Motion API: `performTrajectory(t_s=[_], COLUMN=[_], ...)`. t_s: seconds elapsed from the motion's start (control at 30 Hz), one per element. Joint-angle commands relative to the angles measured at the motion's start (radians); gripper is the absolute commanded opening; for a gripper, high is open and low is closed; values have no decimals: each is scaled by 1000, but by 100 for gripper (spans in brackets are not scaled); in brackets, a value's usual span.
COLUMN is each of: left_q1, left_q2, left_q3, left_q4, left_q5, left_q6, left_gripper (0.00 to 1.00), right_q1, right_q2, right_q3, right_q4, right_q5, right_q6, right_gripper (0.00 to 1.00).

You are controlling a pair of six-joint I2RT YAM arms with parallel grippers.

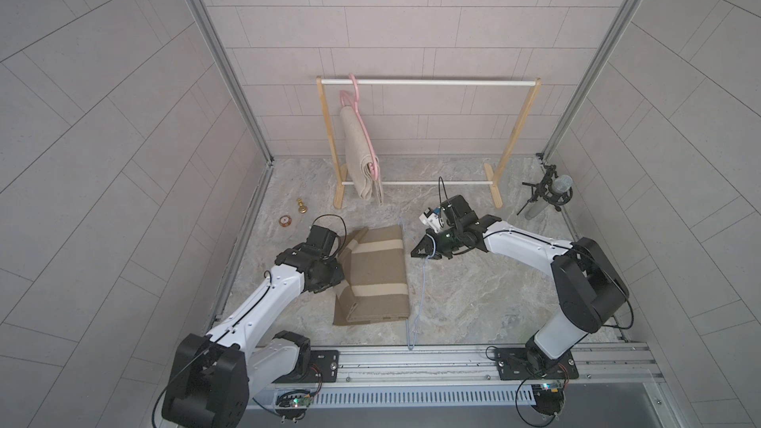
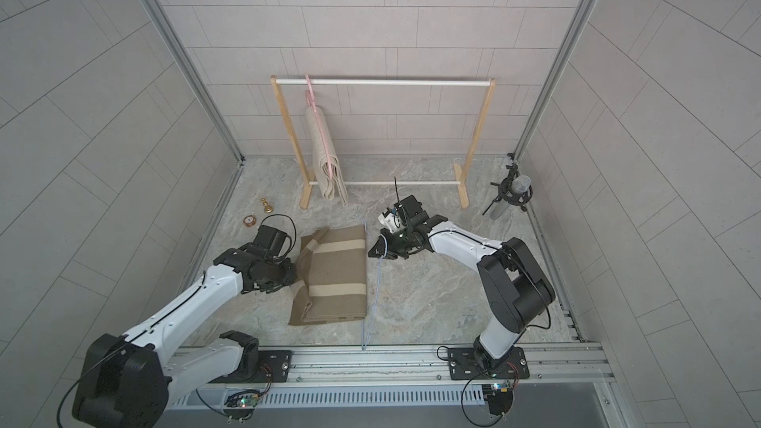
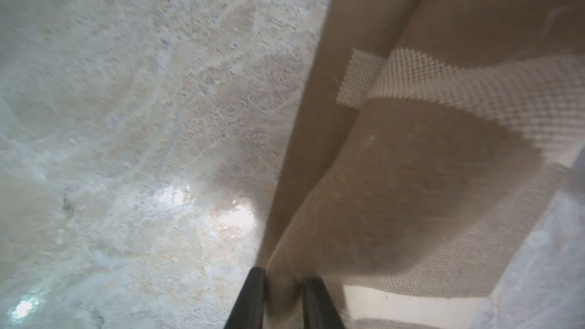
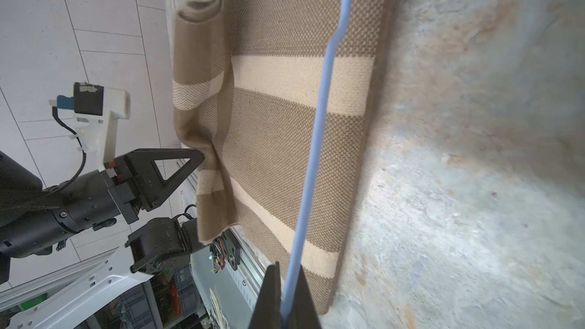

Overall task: Hang the scarf on the hanger
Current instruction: Hang the scarf on the hanger, then place the hanger at the clothesline.

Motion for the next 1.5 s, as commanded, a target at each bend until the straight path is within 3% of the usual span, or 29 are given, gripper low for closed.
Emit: performTrajectory(t_s=[0.0, 0.17, 0.43, 0.57, 0.73, 0.87, 1.27, 1.47], left_q1=[25, 39, 12, -111, -378, -514, -656, -674], left_q2=[-16, -35, -150, -194, -191, -93, 288, 428], left_q3=[8, 31, 90, 93, 66, 50, 207, 245], left_q4=[-26, -27, 21, 105, 329, 523, 745, 839], left_q5=[-80, -36, 288, 465, 512, 504, 536, 518], left_q6=[-16, 24, 153, 138, 56, -8, -30, -84], left_gripper=[26, 29, 46, 51, 62, 67, 68, 63], right_q1=[-19, -44, -112, -154, -195, -203, -202, -203], right_q2=[-24, -39, -69, -86, -114, -124, -143, -161], right_q3=[-4, 1, 3, 14, 7, 9, -22, -44], right_q4=[-77, -114, -180, -239, -246, -245, -159, -113], right_q5=[76, 69, 29, 16, -24, -32, -42, -45], right_q6=[-67, -92, -146, -184, -177, -165, -79, -39], right_gripper=[0, 0, 0, 0, 0, 0, 0, 0])
